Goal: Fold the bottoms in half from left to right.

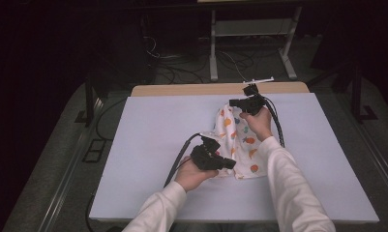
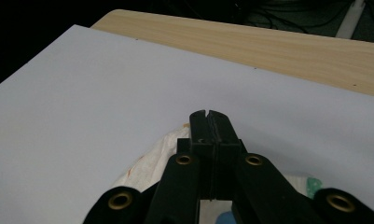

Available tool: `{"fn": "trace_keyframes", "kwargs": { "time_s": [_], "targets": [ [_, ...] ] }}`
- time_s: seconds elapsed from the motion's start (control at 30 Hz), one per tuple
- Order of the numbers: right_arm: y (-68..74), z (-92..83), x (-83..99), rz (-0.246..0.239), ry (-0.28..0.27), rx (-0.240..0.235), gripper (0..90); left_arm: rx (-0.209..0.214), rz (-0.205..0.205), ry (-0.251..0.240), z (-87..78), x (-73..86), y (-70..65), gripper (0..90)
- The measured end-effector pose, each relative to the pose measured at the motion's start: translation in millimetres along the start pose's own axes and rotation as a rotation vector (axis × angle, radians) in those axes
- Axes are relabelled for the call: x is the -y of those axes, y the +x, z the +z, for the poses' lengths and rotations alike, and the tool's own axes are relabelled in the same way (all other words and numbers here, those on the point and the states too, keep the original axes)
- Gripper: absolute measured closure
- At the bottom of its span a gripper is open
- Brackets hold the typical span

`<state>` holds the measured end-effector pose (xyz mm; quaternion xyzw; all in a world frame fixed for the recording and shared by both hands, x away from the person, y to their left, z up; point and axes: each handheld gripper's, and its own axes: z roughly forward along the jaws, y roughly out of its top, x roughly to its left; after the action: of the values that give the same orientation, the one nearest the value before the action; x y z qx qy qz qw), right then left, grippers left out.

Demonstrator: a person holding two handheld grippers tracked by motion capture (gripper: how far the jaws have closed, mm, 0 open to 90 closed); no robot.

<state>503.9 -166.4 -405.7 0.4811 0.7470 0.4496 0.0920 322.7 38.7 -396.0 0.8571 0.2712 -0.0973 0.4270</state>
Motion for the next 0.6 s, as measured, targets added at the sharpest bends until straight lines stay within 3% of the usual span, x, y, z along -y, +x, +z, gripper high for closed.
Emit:
{"fn": "trace_keyframes", "kwargs": {
  "time_s": [0.6],
  "targets": [
    [-33.0,-5.1,0.4,0.004,0.035,-0.026,88.5,0.031,-0.011,0.010,43.0,-19.2,-6.0,89.1]
  ]
}}
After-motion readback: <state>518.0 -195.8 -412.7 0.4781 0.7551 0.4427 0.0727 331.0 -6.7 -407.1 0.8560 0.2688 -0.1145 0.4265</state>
